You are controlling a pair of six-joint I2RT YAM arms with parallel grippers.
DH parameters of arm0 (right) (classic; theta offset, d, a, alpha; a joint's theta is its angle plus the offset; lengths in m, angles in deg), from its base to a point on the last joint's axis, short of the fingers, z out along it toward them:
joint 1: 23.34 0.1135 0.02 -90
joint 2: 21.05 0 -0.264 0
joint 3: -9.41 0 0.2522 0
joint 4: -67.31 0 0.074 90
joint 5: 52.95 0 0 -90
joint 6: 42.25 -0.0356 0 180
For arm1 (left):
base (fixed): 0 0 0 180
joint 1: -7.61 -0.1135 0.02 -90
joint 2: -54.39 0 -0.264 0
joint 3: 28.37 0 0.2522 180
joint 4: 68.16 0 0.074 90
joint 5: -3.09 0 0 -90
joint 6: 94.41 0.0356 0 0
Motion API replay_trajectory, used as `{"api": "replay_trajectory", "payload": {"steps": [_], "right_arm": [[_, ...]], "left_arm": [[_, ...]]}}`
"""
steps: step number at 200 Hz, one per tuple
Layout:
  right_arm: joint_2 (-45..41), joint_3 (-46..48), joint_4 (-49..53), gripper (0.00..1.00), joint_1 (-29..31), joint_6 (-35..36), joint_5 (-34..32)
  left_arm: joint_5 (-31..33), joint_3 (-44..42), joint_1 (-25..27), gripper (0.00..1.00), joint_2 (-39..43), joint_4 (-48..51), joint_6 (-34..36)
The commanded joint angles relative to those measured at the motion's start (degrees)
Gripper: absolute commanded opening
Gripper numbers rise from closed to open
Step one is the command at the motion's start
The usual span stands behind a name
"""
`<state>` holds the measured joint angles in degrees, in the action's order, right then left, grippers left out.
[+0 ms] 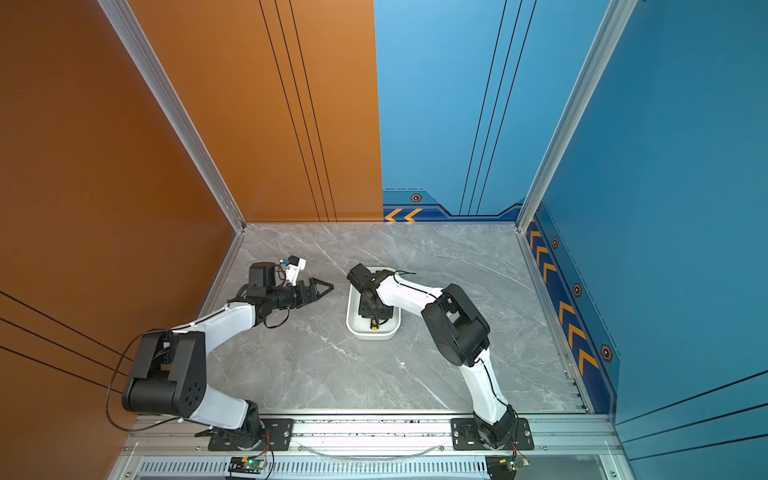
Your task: Put the screwdriver in the bin
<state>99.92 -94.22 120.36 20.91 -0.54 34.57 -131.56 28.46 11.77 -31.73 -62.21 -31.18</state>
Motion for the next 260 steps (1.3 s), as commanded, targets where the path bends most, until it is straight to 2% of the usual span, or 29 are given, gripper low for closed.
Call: {"api": "replay_trajectory", "payload": {"steps": [1, 49, 86, 121, 150, 185, 219, 239, 260], "right_arm": [[0.50, -0.40, 1.05, 0.49, -0.38, 1.05, 1.73], [-1.76, -2.25, 3.63, 0.57, -0.42, 2.51, 0.11], [-7.93, -4.67, 9.30, 0.62, -0.76, 5.93, -1.60], [-17.77, -5.33, 13.96, 0.62, -3.64, 19.53, -0.92], [-29.98, -1.18, 14.02, 0.64, -10.86, 33.09, -3.58], [-40.92, 7.02, 12.46, 0.67, -19.23, 41.28, -5.00], [-49.43, 20.60, 4.12, 0.68, -28.39, 42.96, -5.30], [-53.86, 29.86, -4.41, 0.68, -32.02, 43.50, -4.35], [-59.06, 42.54, -19.72, 0.68, -33.23, 47.28, -5.07]], "left_arm": [[1.21, -0.52, 0.35, 0.98, 0.96, 1.51, 1.48], [1.35, -0.78, 0.40, 0.98, 1.07, 1.75, 1.63], [2.25, -0.53, 0.32, 0.98, 1.64, 2.53, 2.22], [6.92, -0.09, 0.31, 0.98, 4.63, 6.13, 4.86], [14.63, -0.84, 0.23, 0.98, 10.13, 8.48, 7.34], [23.35, -2.23, -0.07, 0.98, 17.07, 8.80, 9.43], [28.43, -3.54, -1.93, 0.98, 20.22, 8.05, 11.22], [30.64, -6.62, -2.92, 0.98, 21.77, 3.68, 11.50], [31.69, -10.94, -3.46, 0.98, 24.09, -2.18, 14.63]]}}
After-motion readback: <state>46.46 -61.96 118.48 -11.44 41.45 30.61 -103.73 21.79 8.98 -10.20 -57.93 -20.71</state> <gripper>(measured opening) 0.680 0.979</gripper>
